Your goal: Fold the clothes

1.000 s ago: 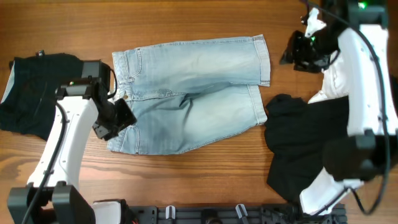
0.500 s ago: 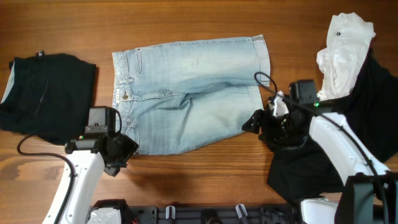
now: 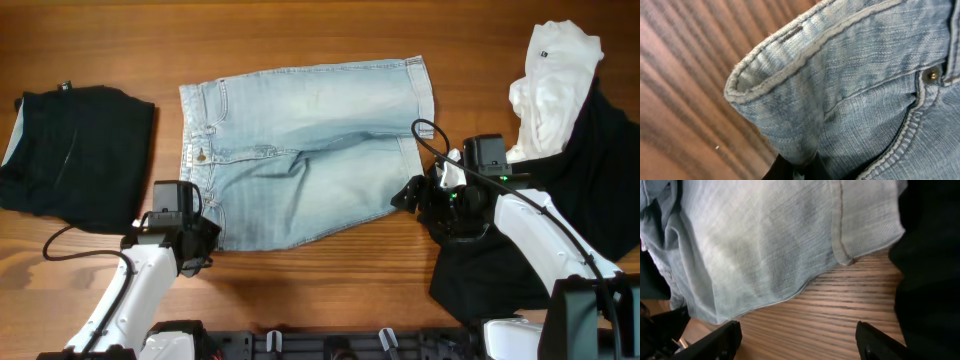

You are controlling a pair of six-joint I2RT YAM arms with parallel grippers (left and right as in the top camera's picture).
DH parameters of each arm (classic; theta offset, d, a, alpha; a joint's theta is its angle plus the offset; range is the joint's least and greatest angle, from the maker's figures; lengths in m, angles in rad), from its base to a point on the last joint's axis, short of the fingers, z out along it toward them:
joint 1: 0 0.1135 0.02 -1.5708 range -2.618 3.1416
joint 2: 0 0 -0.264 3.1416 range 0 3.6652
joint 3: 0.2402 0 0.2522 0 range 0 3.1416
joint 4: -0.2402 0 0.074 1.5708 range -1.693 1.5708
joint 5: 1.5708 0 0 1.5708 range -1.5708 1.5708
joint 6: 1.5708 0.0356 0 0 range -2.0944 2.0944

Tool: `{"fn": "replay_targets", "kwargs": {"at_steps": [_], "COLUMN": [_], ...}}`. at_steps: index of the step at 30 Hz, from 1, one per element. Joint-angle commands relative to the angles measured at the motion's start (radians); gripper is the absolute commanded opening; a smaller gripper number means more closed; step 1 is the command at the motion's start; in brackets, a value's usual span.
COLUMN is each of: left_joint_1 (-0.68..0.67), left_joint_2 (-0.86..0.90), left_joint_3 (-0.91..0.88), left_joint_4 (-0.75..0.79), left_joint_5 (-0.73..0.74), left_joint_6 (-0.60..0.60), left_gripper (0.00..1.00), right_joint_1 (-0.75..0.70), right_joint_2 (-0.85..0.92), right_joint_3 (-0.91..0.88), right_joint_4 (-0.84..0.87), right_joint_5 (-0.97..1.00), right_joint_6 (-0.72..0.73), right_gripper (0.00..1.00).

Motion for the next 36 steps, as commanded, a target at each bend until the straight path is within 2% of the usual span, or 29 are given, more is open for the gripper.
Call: {"fn": "replay_targets", "kwargs": {"at_steps": [1, 5, 9, 10, 11, 12, 13, 15, 17, 20, 23, 27, 30, 36], "left_joint_1": [0.0, 0.0, 0.0, 0.0, 0.0, 0.0, 0.0, 0.0, 0.0, 0.0, 0.0, 0.0, 0.0, 0.0], "left_joint_2": [0.012, -0.042, -0.069, -0.069, -0.069, -0.069, -0.069, -0.069, -0.069, -0.069, -0.069, -0.097, -0.111, 0.023], "left_joint_3": [-0.026, 0.031, 0.054, 0.054, 0.054, 0.054, 0.054, 0.089, 0.216, 0.419, 0.62, 0.746, 0.746, 0.746], "left_joint_4": [-0.079, -0.154, -0.165, -0.165, -0.165, -0.165, -0.164, -0.181, -0.309, -0.467, -0.646, -0.807, -0.76, -0.497], "left_joint_5": [0.041, 0.037, 0.037, 0.037, 0.037, 0.037, 0.037, 0.035, -0.02, -0.026, -0.019, -0.005, -0.005, -0.013], "left_joint_6": [0.003, 0.033, 0.059, 0.059, 0.06, 0.06, 0.066, 0.153, 0.202, 0.292, 0.295, 0.295, 0.294, 0.294], "left_gripper": [0.04, 0.04, 0.04, 0.04, 0.04, 0.04, 0.04, 0.04, 0.04, 0.04, 0.04, 0.04, 0.04, 0.04], "right_joint_1": [0.013, 0.078, 0.088, 0.088, 0.088, 0.088, 0.088, 0.079, 0.027, -0.06, -0.097, -0.097, -0.097, -0.097], "right_joint_2": [0.026, 0.072, 0.134, 0.158, 0.17, 0.172, 0.166, 0.123, 0.006, -0.142, -0.239, -0.268, -0.256, -0.101], "right_joint_3": [-0.032, -0.054, -0.054, -0.054, -0.054, -0.054, -0.051, -0.014, 0.086, 0.264, 0.427, 0.542, 0.551, 0.551], "right_joint_4": [0.03, 0.136, 0.24, 0.287, 0.315, 0.326, 0.32, 0.248, 0.095, -0.103, -0.273, -0.378, -0.33, -0.233], "right_joint_5": [0.025, 0.128, 0.295, 0.305, 0.304, 0.304, 0.298, 0.284, 0.31, 0.328, 0.342, 0.403, 0.422, 0.413], "right_joint_6": [0.061, 0.152, 0.284, 0.303, 0.307, 0.306, 0.302, 0.228, 0.159, 0.074, -0.011, -0.062, -0.078, -0.084], "right_gripper": [0.78, 0.78, 0.67, 0.6, 0.48, 0.15, 0.04, 0.04, 0.04, 0.04, 0.04, 0.04, 0.04, 0.04]}}
